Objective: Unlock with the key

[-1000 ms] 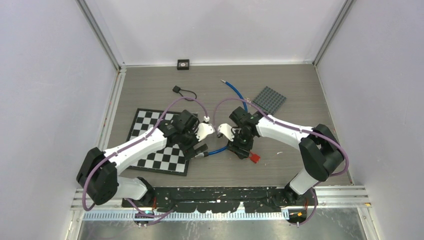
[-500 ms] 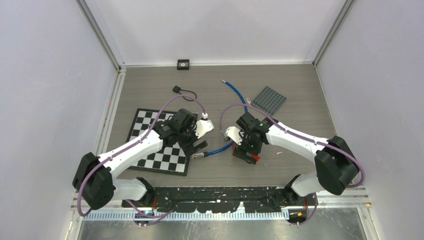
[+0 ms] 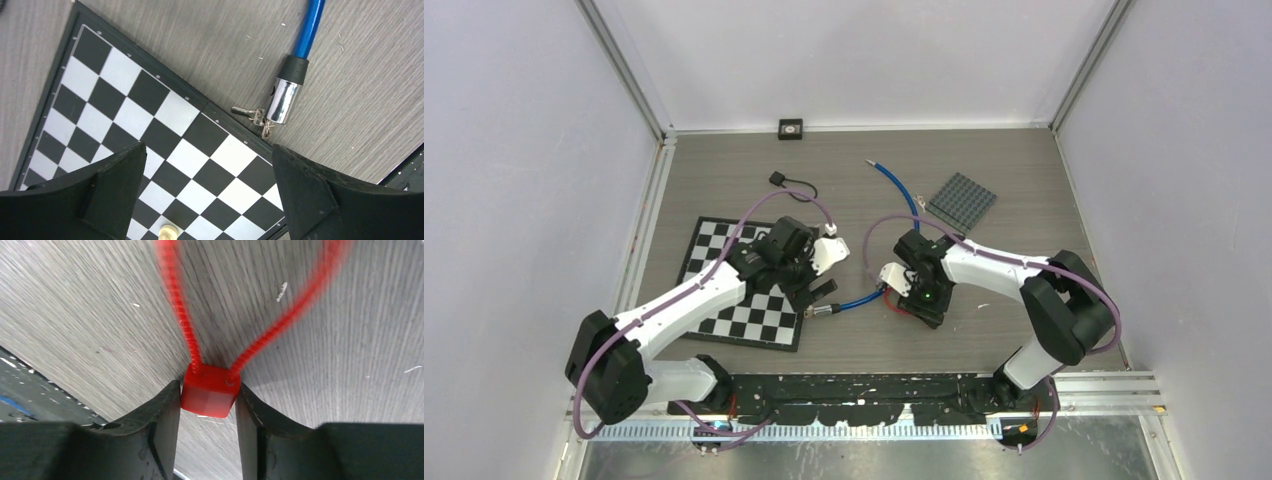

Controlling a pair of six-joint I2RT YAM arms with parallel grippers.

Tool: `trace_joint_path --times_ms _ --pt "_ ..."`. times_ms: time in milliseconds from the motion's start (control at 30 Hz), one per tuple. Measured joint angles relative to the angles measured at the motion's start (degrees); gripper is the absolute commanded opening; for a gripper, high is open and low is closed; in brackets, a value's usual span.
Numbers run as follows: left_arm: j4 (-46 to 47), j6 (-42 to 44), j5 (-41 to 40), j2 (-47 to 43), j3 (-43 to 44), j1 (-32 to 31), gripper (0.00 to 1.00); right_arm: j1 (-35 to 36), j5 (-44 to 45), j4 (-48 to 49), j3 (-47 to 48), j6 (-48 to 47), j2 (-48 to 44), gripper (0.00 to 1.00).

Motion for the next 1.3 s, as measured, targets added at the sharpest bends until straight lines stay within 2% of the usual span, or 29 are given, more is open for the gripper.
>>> trace_joint_path --times_ms 100,167,300,400,500,600,700,867,1100,1300 --pt "0.02 -0.02 -0.70 -2.10 0.00 0.85 0.99 0.50 -1.05 -1.07 1.29 -0.72 1.16 0.28" --pt "0.02 -0.04 -0.83 -3.43 0.04 1.97 1.00 2.08 -1.68 -1.25 1.95 -0.98 1.60 0.30" --pt "-0.13 -0.22 -0.83 -5.27 1.22 5.53 1.00 5.40 -2.03 -1.14 4.35 -1.03 1.86 0.66" --pt "-0.07 -0.28 -0.83 -6.05 1.86 7.15 1.00 5.33 -0.33 1.31 5.14 -1.09 1.51 0.76" --pt "-0.13 -0.33 -0.79 -7.13 1.86 7.61 1.00 1.62 0.50 2.67 5.11 -1.55 0.28 0.82" --pt "-0.11 -0.42 -0.74 -8.20 1.86 7.63 1.00 -5.92 0.31 3.50 5.14 -1.70 -2.36 0.82" --pt "-0.07 -0.48 -0.61 -8.83 1.86 7.63 1.00 -13.90 0.42 4.59 5.77 -1.29 -3.82 0.76" --pt "-0.04 -0.96 -0.09 -8.90 1.86 7.63 1.00 -23.26 0.81 6.36 11.17 2.16 1.77 0.65" --pt "0.09 -1.38 0.98 -8.94 1.86 7.63 0.99 -28.92 1.62 10.40 17.75 5.75 14.47 0.59" --pt "0.17 -1.38 1.86 -8.94 1.86 7.63 0.99 -30.27 1.57 11.34 21.35 6.97 17.46 0.54"
